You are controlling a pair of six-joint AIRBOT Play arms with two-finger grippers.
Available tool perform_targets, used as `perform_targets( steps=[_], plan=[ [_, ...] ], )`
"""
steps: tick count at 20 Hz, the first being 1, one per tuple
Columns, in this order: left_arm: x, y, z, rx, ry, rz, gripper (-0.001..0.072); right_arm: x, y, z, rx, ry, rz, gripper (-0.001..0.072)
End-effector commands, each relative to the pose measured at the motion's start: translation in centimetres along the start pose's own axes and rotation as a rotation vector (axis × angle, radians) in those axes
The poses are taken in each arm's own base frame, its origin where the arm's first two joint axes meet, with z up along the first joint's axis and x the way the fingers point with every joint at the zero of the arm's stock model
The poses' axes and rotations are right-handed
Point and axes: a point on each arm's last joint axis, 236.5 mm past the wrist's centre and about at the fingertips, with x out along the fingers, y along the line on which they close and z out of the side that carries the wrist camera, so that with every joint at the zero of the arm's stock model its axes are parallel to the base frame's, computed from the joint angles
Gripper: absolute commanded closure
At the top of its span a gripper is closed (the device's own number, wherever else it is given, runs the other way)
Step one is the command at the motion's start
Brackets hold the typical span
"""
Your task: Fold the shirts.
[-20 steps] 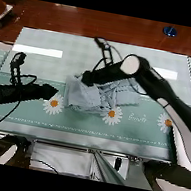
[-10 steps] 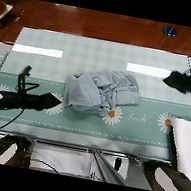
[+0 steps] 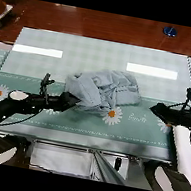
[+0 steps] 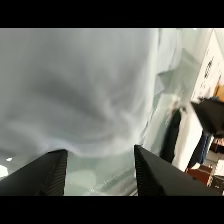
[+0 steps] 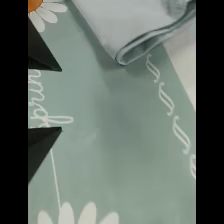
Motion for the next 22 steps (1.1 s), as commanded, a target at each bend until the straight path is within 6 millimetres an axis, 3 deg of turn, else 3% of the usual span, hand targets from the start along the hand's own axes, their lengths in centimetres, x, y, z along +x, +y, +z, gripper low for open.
perform_targets(
  steps=[1,4,5,6,7,11,19,20,21,22],
  plan=[
    [2.4,0.1,1.9,-0.026,-0.03,0.021,0.02,0.9,1.6,-0.9,-0.016,-0.001,0.033,0.0306],
    [3.4,-0.7,3.9,-0.01,-0.041,0.019,0.0216,2.0,2.8,-1.7,-0.024,0.027,0.045,0.0306],
    [3.5,-1.2,4.6,0.009,-0.051,0.012,0.0346,2.6,3.2,-2.3,-0.02,0.052,0.049,0.0306],
    [3.5,-1.7,5.2,0.037,-0.06,0.004,0.0563,3.2,3.7,-2.7,-0.012,0.069,0.062,0.0306],
    [3.4,-2.5,5.8,0.083,-0.07,-0.008,0.069,3.9,4.1,-2.7,-0.004,0.073,0.072,0.0306],
    [3.0,-5.0,6.4,0.132,-0.058,-0.069,0.0689,6.2,4.7,-1.4,0.045,0.089,0.073,0.0306],
    [2.9,-5.5,6.0,0.132,-0.036,-0.091,0.0689,10.6,7.1,1.1,0.097,0.247,0.107,0.0307],
    [2.9,-5.5,6.0,0.132,-0.035,-0.091,0.0689,10.9,7.5,1.5,0.103,0.254,0.117,0.0334],
    [2.9,-5.5,6.0,0.132,-0.036,-0.091,0.0689,11.1,8.2,1.8,0.097,0.262,0.14,0.0419],
    [2.8,-5.6,6.2,0.132,-0.039,-0.094,0.0689,11.1,9.1,2.2,0.072,0.263,0.175,0.0555]
  ],
)
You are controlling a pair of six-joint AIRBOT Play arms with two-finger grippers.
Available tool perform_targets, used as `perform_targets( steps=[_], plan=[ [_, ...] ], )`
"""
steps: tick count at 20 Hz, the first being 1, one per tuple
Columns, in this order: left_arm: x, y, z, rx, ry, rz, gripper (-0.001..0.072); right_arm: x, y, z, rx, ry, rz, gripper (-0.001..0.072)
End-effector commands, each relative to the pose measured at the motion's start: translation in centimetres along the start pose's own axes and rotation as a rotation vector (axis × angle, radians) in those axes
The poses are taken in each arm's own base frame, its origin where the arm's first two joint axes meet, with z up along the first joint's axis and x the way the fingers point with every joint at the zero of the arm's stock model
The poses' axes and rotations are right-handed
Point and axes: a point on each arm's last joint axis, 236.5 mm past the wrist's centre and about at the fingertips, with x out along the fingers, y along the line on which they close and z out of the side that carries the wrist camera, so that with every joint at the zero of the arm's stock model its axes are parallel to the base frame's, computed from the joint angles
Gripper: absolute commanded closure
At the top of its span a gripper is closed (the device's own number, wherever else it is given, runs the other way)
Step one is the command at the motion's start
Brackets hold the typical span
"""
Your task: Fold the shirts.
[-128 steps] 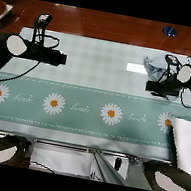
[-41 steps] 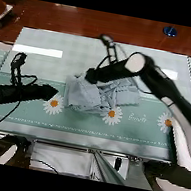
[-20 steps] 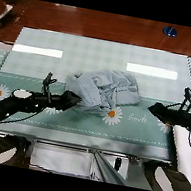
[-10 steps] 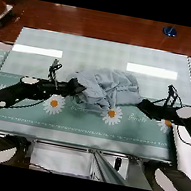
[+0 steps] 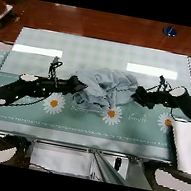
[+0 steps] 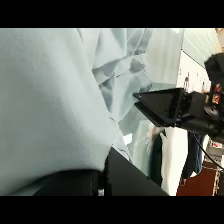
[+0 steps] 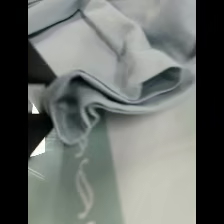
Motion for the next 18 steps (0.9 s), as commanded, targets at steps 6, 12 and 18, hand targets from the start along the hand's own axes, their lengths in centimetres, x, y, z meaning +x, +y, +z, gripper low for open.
perform_targets(
  steps=[6,12,18],
  plan=[
    [-10.6,-9.2,11.7,0.138,-0.297,-0.222,0.069,-10.6,11.8,7.0,-0.411,-0.14,0.127,0.0687],
    [-31.6,-25.4,18.8,0.556,-0.804,-0.27,0.069,-38.4,26.2,7.4,-0.797,-0.769,0.159,0.0688],
    [-39.0,-28.7,13.6,0.799,-0.964,0.092,0.069,-52.7,24.4,-2.7,-0.889,-1.103,0.005,0.0687]
  ],
)
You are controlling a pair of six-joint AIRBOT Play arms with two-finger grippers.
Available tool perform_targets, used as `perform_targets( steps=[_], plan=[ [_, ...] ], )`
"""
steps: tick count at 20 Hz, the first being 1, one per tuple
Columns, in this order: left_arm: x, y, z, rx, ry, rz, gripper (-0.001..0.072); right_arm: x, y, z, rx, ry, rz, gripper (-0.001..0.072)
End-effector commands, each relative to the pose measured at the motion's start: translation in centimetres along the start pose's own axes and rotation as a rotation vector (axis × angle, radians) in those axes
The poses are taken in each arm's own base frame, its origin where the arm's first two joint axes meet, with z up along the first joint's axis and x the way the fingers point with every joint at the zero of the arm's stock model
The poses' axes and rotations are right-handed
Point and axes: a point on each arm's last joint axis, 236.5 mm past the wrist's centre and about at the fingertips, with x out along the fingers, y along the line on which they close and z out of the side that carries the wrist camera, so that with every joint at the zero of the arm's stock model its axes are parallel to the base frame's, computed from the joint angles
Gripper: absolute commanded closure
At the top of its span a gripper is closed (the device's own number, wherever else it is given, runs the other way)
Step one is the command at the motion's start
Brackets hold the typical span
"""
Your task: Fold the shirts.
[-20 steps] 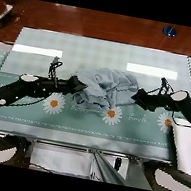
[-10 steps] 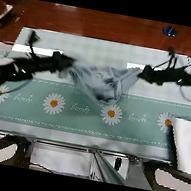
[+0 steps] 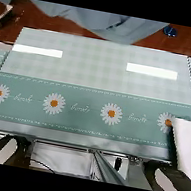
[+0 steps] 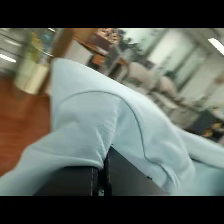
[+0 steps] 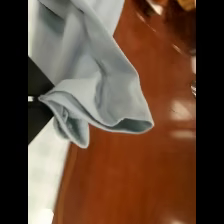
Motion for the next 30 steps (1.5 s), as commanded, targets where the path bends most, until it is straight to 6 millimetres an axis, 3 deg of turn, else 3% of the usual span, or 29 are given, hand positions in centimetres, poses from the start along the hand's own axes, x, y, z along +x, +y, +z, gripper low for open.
perform_targets(
  steps=[1,3,5,8,10,15,17,19,25,28,30],
  plan=[
    [-4.5,-2.0,0.9,0.196,0.011,0.166,0.069,-9.5,0.0,1.9,-0.09,-0.09,-0.162,0.0687],
    [-5.8,-2.8,-2.6,0.222,0.149,0.175,0.069,-12.3,-0.1,0.5,-0.087,-0.058,-0.21,0.0687],
    [-7.0,-3.4,-7.0,0.208,0.305,0.148,0.069,-13.7,0.2,-2.0,-0.082,0.018,-0.216,0.0687],
    [-7.6,-3.2,-12.1,0.142,0.43,0.095,0.069,-14.5,-1.0,-7.0,-0.039,0.167,-0.268,0.0687],
    [-7.8,-2.2,-16.6,0.015,0.545,0.075,0.069,-14.2,-2.3,-11.1,0.006,0.26,-0.312,0.0687],
    [-9.8,1.4,-30.8,-0.27,0.863,0.05,0.069,-10.1,-4.2,-23.1,0.127,0.531,-0.32,0.0687],
    [-10.9,3.9,-35.8,-0.365,0.939,0.11,0.069,-7.7,-5.3,-26.5,0.153,0.601,-0.324,0.0687],
    [-11.2,7.3,-39.3,-0.431,0.94,0.216,0.069,-5.0,-6.8,-29.2,0.168,0.657,-0.338,0.0687],
    [-8.7,15.8,-42.8,-0.521,0.897,0.435,0.069,4.9,-10.6,-35.8,0.24,0.822,-0.331,0.0687],
    [-5.8,18.3,-43.0,-0.576,0.885,0.453,0.069,10.0,-11.4,-40.4,0.321,0.885,-0.301,0.0687],
    [-3.6,19.3,-42.6,-0.615,0.875,0.445,0.0689,13.2,-11.9,-41.8,0.383,0.877,-0.291,0.0686]
  ],
)
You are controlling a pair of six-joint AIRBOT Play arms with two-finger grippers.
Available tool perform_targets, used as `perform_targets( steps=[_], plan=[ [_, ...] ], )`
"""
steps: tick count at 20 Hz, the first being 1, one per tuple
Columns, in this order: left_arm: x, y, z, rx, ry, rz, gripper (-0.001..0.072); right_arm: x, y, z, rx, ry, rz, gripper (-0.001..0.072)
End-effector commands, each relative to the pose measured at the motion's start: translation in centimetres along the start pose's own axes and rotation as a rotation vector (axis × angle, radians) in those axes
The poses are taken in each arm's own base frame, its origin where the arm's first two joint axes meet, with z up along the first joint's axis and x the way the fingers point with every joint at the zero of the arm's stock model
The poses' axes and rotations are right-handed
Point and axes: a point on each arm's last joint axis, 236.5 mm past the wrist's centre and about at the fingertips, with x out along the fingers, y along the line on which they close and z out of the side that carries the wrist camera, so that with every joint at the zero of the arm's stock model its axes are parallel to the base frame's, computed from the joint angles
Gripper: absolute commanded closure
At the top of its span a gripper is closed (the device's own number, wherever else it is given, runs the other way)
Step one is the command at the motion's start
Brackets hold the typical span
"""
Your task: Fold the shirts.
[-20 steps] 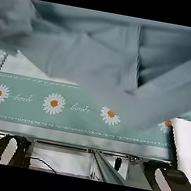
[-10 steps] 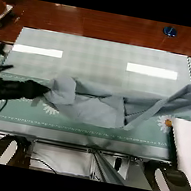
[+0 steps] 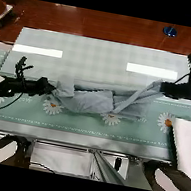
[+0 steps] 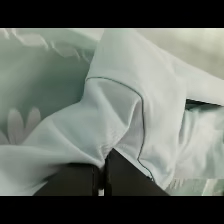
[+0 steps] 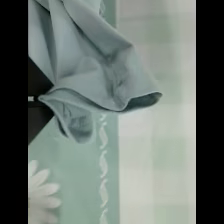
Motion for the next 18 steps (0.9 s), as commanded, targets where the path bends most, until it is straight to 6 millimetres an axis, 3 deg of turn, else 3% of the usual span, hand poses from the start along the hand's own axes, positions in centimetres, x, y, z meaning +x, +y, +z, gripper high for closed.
perform_targets(
  steps=[1,2,3,4,5,6,8,9,11,13,14,16,18],
  plan=[
    [2.2,0.2,3.8,-0.061,-0.016,-0.016,0.0689,6.2,1.4,2.8,0.09,0.014,0.077,0.0686],
    [2.5,-0.1,4.7,-0.06,-0.013,-0.025,0.0686,7.0,2.2,3.8,0.115,0.019,0.109,0.0686],
    [2.7,-0.4,5.4,-0.055,-0.01,-0.031,0.0622,7.5,2.9,4.8,0.136,0.019,0.141,0.0678],
    [2.7,-0.9,6.0,-0.042,-0.001,-0.039,0.0321,7.8,3.7,6.0,0.156,0.01,0.172,0.0518],
    [2.6,-1.4,6.3,-0.016,0.015,-0.049,0.0198,7.7,4.2,7.2,0.156,-0.003,0.193,0.0304],
    [2.0,-1.8,6.7,0.032,0.033,-0.043,0.0199,7.1,4.2,8.2,0.143,-0.012,0.193,0.0302],
    [-1.4,-1.7,8.5,0.064,0.062,-0.001,0.0199,3.6,2.5,10.4,0.128,-0.033,0.186,0.0303],
    [-3.7,-1.0,9.6,0.076,0.052,0.039,0.02,1.4,0.9,10.9,0.119,-0.042,0.171,0.0305],
    [-9.2,0.9,12.5,0.068,-0.072,0.119,0.02,-2.9,-4.7,10.7,0.152,-0.084,0.081,0.0305],
    [-13.0,2.4,13.0,0.023,-0.194,0.148,0.02,-5.7,-10.4,8.1,0.244,-0.116,-0.019,0.0305],
    [-13.2,3.1,11.7,-0.005,-0.198,0.15,0.02,-5.9,-12.4,6.1,0.305,-0.133,-0.046,0.0305],
    [-10.1,3.6,6.3,-0.094,-0.102,0.089,0.02,-3.6,-14.2,0.8,0.43,-0.13,-0.058,0.0306],
    [-5.6,2.2,0.1,-0.198,0.03,-0.06,0.0201,-0.2,-12.6,-4.8,0.518,-0.083,0.003,0.0306]
  ],
)
